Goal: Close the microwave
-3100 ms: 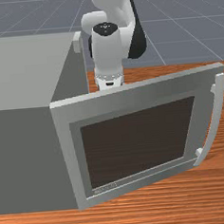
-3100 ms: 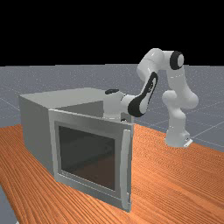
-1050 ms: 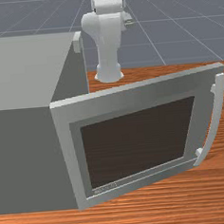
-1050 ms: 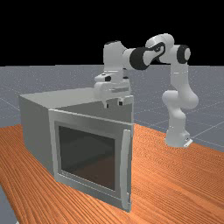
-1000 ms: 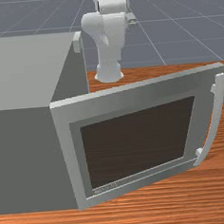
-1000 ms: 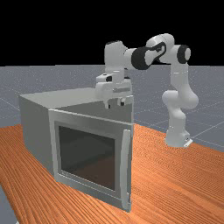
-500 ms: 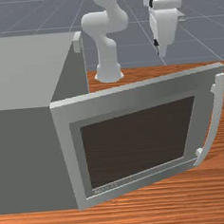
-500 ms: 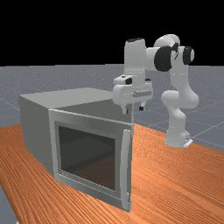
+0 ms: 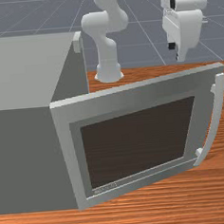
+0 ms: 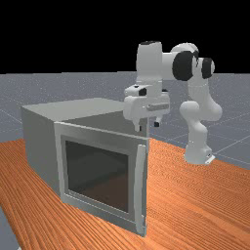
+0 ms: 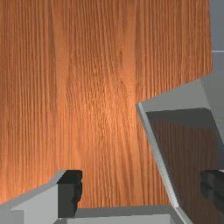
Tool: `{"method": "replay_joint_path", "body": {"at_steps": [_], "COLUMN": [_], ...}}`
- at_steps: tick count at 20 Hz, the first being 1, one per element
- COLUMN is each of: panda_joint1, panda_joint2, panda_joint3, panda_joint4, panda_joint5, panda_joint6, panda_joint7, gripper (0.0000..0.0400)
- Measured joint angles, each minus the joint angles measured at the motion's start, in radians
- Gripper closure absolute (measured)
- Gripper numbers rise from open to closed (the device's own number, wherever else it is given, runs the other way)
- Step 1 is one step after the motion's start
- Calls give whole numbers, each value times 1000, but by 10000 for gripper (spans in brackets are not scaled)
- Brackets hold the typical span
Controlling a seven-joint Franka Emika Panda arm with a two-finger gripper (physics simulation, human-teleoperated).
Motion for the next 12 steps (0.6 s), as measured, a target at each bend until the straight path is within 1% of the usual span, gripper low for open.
{"method": "replay_joint_path", "body": {"at_steps": [2,3,4,5,6,7,8,9,10,11,12], "panda_joint1": [3,7,23,43,81,76,57,44,36,28,46], "panda_joint2": [39,29,39,84,140,186,222,272,277,288,275], "panda_joint3": [-5,-14,-40,-70,-126,-121,-94,-72,-60,-46,-75], "panda_joint4": [52,7,-16,37,108,179,242,332,347,380,340], "panda_joint5": [-12,-41,-106,-151,-215,-202,-166,-133,-113,-88,-145], "panda_joint6": [24,149,297,351,399,381,340,278,237,169,277], "panda_joint7": [-2,12,59,94,155,135,90,49,30,7,58], "gripper": [0,0,0,0,0,0,0,0,0,0,0]}}
